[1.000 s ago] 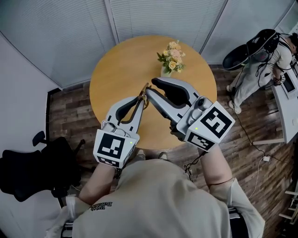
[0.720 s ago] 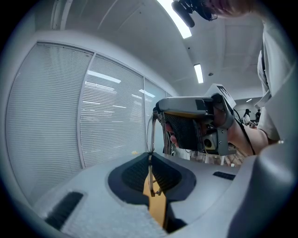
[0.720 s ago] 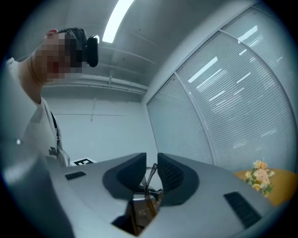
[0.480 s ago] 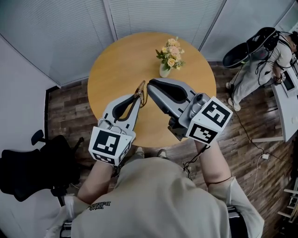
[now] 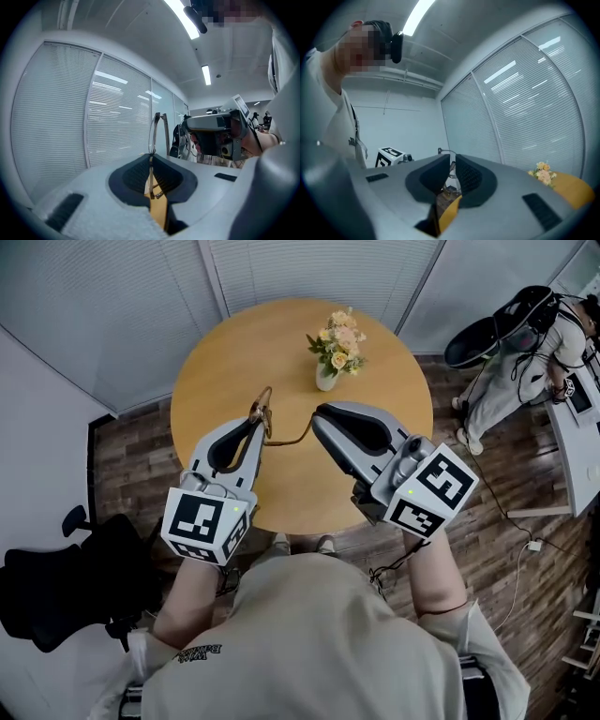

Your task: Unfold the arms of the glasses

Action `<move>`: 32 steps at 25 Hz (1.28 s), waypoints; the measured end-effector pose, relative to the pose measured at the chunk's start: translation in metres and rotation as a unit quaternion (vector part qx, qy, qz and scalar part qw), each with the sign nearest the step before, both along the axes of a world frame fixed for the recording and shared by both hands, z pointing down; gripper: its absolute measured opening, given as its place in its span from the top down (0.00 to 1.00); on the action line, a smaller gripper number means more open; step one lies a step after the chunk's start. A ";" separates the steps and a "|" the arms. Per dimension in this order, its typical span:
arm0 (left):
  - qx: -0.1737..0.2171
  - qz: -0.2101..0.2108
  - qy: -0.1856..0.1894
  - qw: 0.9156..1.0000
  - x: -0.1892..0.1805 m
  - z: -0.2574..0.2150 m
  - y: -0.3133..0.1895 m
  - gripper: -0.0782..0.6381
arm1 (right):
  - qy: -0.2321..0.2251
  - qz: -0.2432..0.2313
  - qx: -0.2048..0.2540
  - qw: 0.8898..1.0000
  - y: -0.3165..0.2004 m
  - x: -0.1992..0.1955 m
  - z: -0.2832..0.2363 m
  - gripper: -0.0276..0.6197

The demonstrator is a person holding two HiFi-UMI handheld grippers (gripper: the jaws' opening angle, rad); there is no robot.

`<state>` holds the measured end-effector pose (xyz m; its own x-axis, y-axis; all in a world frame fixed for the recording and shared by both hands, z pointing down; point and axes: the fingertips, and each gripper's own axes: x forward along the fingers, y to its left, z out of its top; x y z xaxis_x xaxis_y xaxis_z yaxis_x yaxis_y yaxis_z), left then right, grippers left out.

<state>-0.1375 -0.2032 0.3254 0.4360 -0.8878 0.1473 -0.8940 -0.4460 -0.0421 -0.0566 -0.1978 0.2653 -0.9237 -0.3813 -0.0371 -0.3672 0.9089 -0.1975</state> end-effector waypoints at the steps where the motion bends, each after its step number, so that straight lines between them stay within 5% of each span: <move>1: 0.000 -0.001 0.001 1.000 -0.001 -0.001 -0.001 0.84 | 0.001 0.004 -0.002 1.000 0.000 0.004 0.002 0.87; 13: -0.008 -0.009 0.023 1.000 -0.013 -0.001 -0.005 0.84 | 0.036 0.051 -0.040 0.997 0.012 0.032 0.047 0.87; 32: -0.022 -0.008 0.057 0.998 -0.018 0.002 -0.007 0.84 | 0.087 0.064 -0.102 0.989 0.029 0.040 0.121 0.87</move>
<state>-0.1559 -0.2102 0.3270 0.4383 -0.8884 0.1362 -0.8987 -0.4312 0.0795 -0.0167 -0.1684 0.3862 -0.8534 -0.4782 0.2075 -0.5207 0.8007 -0.2962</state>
